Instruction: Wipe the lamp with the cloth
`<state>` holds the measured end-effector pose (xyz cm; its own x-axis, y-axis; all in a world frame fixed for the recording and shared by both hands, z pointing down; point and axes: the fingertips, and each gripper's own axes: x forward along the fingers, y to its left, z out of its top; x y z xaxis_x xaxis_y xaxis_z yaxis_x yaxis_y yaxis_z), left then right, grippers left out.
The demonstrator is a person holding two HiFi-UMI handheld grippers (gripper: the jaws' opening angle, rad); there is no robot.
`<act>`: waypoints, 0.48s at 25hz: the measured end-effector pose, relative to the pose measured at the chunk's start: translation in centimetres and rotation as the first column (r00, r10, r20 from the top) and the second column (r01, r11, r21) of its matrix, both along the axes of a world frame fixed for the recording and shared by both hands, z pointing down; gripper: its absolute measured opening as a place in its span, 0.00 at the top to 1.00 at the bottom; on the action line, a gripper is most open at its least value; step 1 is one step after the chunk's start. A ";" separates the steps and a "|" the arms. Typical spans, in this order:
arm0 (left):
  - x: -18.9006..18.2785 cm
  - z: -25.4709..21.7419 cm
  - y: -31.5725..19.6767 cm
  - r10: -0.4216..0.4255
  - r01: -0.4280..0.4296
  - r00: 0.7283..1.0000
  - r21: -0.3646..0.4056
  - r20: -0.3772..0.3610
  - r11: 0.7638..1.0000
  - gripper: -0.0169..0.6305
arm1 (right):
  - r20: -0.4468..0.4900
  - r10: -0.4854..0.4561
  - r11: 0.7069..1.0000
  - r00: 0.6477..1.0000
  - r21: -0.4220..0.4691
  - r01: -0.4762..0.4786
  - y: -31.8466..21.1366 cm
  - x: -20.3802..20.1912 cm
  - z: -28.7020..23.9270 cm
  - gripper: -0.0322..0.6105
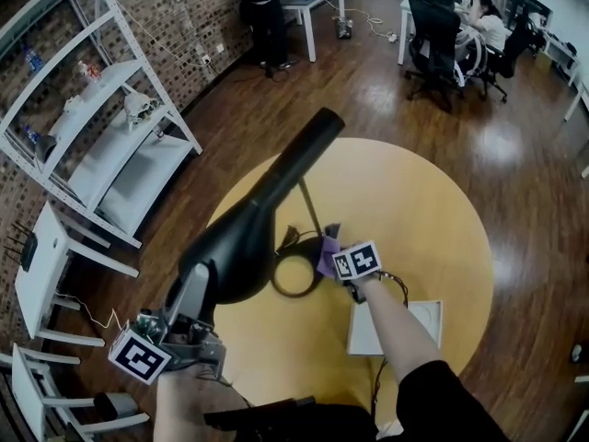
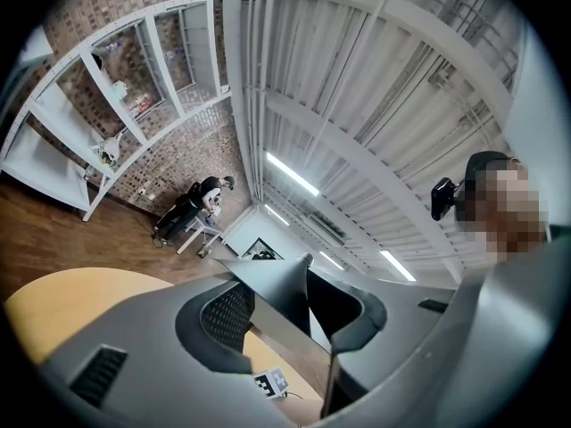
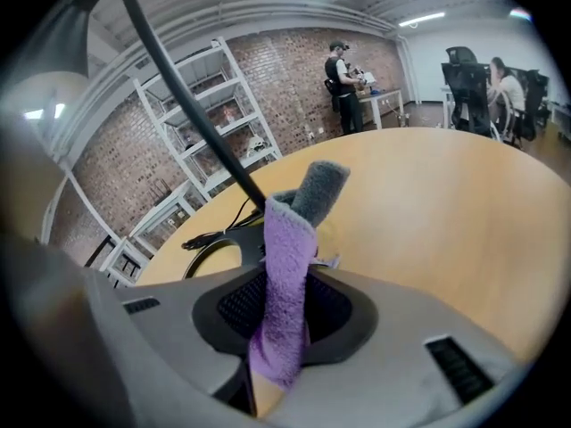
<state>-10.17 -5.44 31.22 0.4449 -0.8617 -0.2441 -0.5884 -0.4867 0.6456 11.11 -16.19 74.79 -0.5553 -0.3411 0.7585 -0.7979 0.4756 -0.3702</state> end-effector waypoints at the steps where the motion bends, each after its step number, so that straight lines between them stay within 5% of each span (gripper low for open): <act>1: 0.0 0.1 0.0 -0.007 0.007 1.000 -0.002 0.001 1.000 0.72 | -0.017 -0.026 1.000 1.000 -0.016 0.026 0.6 -0.2 0.1 0.80; 4: 0.4 0.2 0.1 -0.023 0.023 1.000 -0.008 0.008 1.000 0.72 | -0.106 -0.139 0.989 0.985 -0.058 0.133 2.3 -0.8 0.3 0.80; 9: 1.4 0.7 0.4 -0.016 0.016 1.000 -0.035 0.013 0.999 0.72 | -0.288 -0.375 0.922 0.881 -0.015 0.388 4.3 -1.1 -1.2 0.80; 12: 1.7 1.0 0.7 -0.014 0.014 1.000 -0.033 0.002 0.999 0.72 | -0.155 -0.292 0.937 0.944 0.152 0.314 2.7 -0.2 -6.4 0.80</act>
